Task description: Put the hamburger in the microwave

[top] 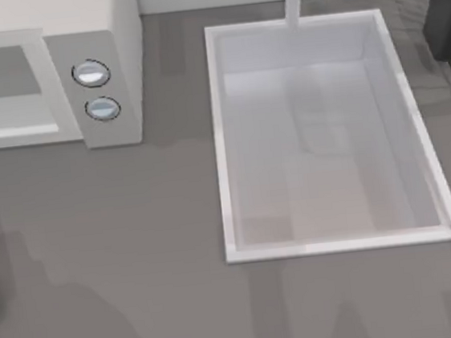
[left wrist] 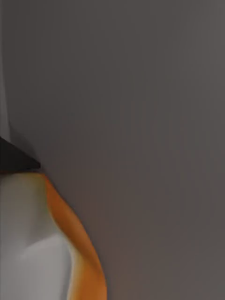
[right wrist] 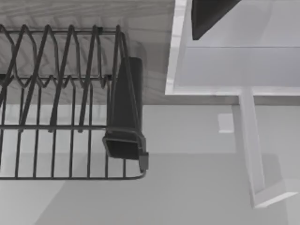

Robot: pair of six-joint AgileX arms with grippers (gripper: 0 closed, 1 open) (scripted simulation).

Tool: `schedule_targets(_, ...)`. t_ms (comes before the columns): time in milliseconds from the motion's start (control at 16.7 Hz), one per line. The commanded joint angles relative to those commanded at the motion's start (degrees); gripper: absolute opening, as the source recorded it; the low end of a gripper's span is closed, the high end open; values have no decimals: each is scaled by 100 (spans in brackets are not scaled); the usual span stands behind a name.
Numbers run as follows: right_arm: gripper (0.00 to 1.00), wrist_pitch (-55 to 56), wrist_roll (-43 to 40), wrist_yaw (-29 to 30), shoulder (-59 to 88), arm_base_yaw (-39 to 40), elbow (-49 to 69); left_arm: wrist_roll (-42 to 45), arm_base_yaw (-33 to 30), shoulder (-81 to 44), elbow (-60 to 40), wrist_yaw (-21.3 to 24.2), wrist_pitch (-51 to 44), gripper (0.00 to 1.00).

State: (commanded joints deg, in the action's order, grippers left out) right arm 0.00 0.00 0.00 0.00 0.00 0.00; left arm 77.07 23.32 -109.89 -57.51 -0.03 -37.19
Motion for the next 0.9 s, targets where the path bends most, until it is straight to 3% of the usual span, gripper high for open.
schedule_targets(120,100,0,0,0,0,0,0,0,0,0,0,0,0,0)
schedule_targets(540,100,0,0,0,0,0,0,0,0,0,0,0,0,0)
schedule_targets(600,100,0,0,0,0,0,0,-142,-126,369,-109,73,-504,0)
schedule_targets(900,100,0,0,0,0,0,0,-138,-127,647,-633,47,-1134,0)
